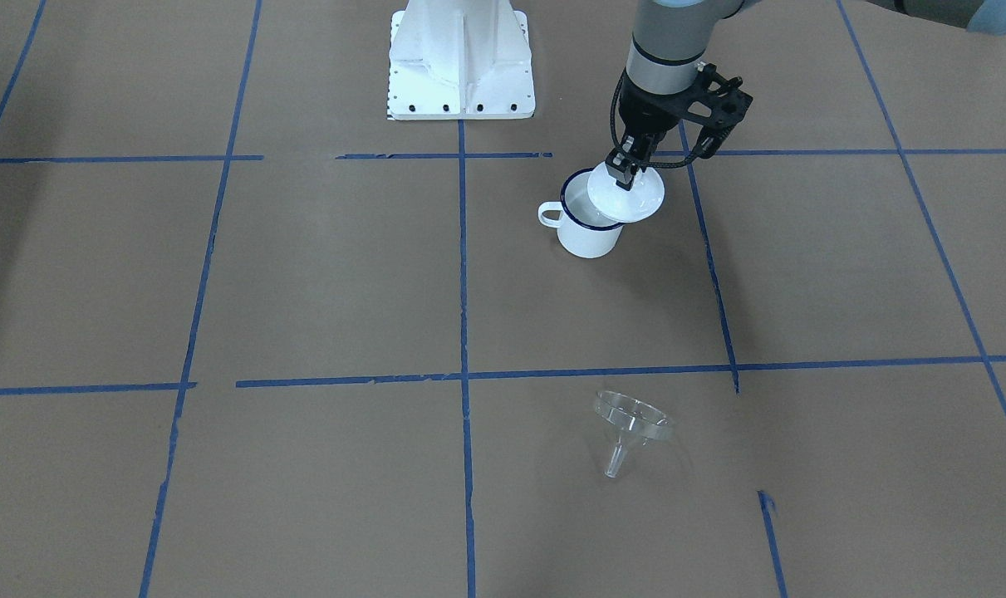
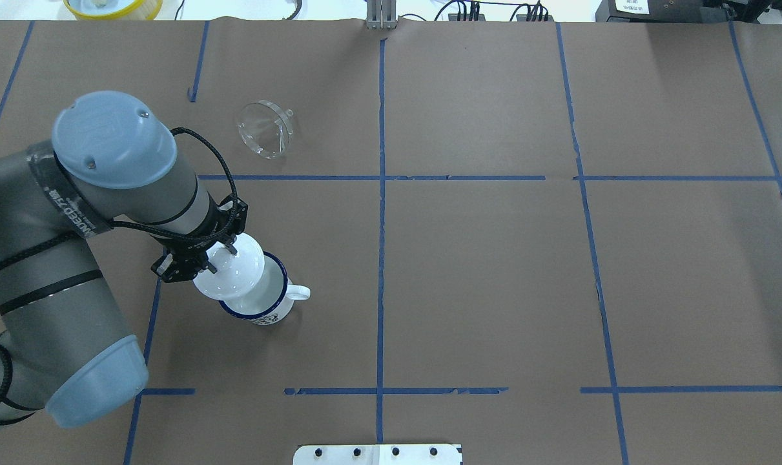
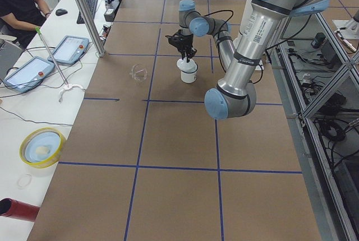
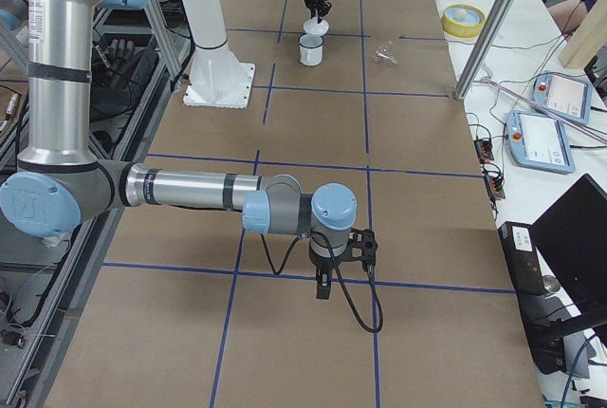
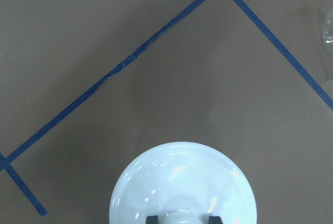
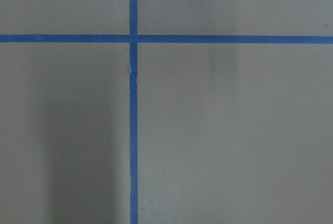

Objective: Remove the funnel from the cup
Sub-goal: 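Carry the white lid over the mug with the left gripper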

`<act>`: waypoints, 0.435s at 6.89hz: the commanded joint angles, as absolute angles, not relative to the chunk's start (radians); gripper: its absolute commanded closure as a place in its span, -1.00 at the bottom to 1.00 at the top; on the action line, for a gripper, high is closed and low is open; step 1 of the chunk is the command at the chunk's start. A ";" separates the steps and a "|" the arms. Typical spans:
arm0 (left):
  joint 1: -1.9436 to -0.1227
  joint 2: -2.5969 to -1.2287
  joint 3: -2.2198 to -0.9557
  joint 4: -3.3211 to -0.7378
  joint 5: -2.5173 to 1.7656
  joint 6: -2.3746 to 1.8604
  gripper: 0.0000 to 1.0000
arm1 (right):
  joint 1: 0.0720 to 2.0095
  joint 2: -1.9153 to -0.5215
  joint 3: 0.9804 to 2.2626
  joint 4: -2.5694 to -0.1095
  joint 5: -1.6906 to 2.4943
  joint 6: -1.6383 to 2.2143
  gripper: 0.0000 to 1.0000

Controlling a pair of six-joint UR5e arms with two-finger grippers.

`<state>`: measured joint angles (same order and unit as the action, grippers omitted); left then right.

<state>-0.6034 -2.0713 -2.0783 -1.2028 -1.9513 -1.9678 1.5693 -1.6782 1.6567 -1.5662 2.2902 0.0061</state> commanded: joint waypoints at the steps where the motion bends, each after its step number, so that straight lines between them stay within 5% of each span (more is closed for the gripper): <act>1: -0.571 -2.083 -2.060 -1.207 -1.953 -1.970 1.00 | 1.569 -1.678 1.657 -1.566 2.290 0.006 -1.00; 3: -0.566 -2.085 -2.043 -1.229 -1.953 -1.970 1.00 | 1.569 -1.678 1.655 -1.566 2.290 0.006 -1.00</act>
